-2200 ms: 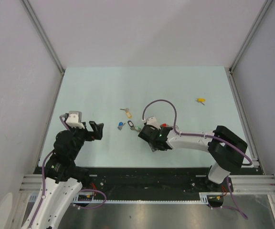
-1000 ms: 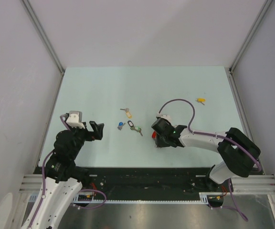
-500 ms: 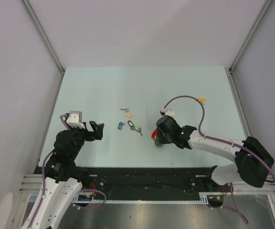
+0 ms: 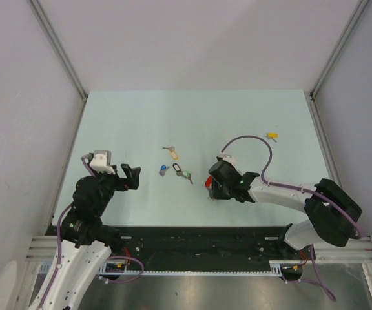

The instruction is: Put the keys on the keyring

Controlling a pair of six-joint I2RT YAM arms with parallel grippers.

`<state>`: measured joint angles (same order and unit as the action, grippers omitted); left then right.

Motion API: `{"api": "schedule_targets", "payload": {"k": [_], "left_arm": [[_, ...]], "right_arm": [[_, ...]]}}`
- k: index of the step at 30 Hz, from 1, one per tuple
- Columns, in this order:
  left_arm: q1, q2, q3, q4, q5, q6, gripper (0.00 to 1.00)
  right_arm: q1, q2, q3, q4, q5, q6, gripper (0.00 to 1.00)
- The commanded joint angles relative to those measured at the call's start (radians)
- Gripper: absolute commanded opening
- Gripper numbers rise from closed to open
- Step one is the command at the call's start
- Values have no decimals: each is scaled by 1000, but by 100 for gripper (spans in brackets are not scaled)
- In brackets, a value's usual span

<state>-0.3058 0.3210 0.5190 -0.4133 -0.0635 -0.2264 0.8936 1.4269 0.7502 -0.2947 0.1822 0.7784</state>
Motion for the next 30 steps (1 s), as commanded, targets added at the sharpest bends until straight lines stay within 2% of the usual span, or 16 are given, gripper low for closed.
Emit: {"api": "schedule_targets", "payload": {"k": [1,10,23,30], "left_arm": [[-6,1,-2,11,25,19,100],[-6,3,-2,13,30,19,100],[-4,6,-4,13,31,19,100],[-6,4,-2,13,31,19,100]], "right_arm": [[-2,29,-28,57,-1,50,33],[-7,56,-46,124,-40,71,32],[13,-95,-45,68,89,47,37],[19,-71,-43,83,66,33,35]]}}
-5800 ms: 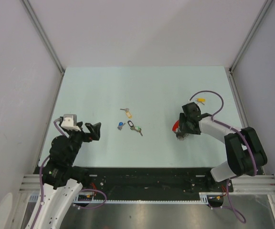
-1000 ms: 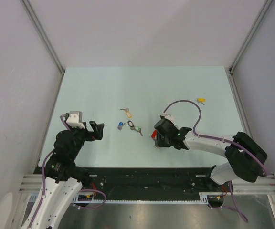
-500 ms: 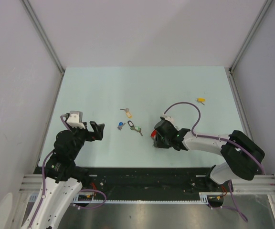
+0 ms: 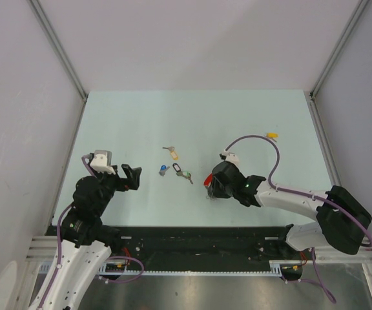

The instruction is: Put the keys on the keyring

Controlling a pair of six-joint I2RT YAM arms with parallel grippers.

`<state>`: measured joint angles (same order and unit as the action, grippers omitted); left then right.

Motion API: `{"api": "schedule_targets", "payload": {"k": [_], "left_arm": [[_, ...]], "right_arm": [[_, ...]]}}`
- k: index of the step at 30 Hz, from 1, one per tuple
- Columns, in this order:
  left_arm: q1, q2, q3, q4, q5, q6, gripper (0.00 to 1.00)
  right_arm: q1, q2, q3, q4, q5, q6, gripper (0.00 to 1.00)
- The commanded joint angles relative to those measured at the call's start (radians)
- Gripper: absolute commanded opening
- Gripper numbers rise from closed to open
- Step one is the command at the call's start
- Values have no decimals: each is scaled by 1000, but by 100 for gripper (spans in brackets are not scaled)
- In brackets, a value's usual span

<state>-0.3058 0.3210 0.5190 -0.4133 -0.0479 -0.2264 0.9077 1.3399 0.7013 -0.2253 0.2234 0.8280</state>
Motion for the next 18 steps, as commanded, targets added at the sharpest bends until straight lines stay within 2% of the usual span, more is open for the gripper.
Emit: {"api": "schedule_targets", "payload": {"k": [1,18], "left_arm": [[-4,6,-2,11,17,18,100],[-6,7,-4,11,20,19,100]], "right_arm": [[5,22,7,21,16,-24,34],[7,103,13,43,-35,3,28]]}}
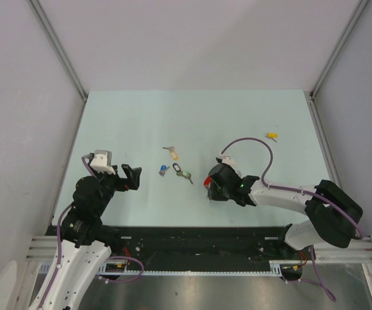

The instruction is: Put the keys on the keyring

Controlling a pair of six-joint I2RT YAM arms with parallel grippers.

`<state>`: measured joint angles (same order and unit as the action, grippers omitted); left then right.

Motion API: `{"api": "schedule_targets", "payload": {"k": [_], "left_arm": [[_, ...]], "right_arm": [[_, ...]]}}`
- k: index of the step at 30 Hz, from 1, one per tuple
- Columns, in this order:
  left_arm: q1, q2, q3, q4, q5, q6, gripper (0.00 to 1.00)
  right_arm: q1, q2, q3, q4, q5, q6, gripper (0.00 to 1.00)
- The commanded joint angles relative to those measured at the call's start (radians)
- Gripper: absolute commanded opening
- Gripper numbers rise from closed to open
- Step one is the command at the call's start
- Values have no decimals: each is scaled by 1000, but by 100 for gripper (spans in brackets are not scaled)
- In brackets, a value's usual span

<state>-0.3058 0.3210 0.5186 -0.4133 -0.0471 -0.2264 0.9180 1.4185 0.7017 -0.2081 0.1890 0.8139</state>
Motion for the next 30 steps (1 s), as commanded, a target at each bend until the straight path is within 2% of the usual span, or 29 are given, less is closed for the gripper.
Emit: {"api": "schedule_targets", "payload": {"k": [1,20,26,30], "left_arm": [[-6,7,-3,11,20,18,100],[-6,7,-3,11,26,18,100],[-6,7,-5,10,29,18,100],[-6,10,-3,11,27,16,100]], "right_arm": [[-5,28,13,26,-2,18,28],[-34,85,13,84,1,34,29],[-34,100,12,87,-11,33,25],[-34,88,12,78,-11,22,17]]}}
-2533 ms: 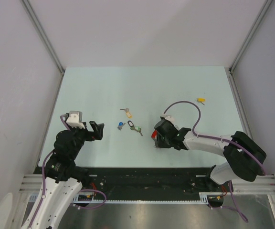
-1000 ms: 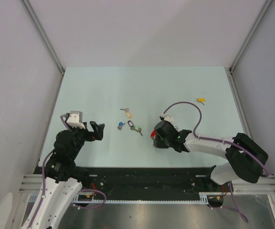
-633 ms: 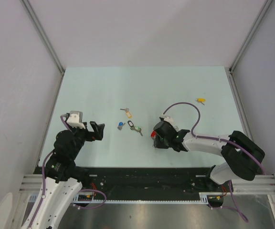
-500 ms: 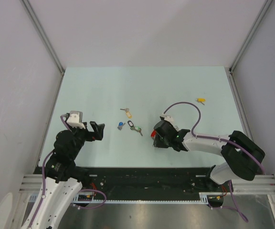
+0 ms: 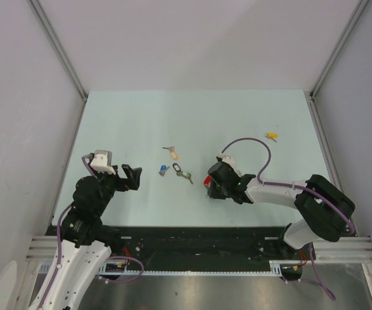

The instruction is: Put the keys on the keyring

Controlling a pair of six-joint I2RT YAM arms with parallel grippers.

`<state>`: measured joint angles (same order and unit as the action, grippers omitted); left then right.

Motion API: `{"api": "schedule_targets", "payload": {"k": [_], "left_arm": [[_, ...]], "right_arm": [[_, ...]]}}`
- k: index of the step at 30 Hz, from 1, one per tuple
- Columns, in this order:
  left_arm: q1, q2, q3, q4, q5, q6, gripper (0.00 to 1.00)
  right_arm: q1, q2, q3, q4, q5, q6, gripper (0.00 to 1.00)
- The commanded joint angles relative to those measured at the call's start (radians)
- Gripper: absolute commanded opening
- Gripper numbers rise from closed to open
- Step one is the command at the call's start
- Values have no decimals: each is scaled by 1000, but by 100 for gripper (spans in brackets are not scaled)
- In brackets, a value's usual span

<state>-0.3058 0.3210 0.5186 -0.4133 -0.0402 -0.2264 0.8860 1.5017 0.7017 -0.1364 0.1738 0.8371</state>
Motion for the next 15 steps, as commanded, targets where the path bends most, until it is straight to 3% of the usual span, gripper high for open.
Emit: {"api": "schedule_targets", "payload": {"k": [1,6,15], "left_arm": [[-6,10,-5,10,20,18,100],[-6,13,-3,10,19,18,100],[-6,30,3,4,10,7,100]], "right_arm": [[-2,0,13,3,4,-3,15],[-5,-32,13,-20,3,-41,0],[-10,-138,18,-25,36,-260,0]]}}
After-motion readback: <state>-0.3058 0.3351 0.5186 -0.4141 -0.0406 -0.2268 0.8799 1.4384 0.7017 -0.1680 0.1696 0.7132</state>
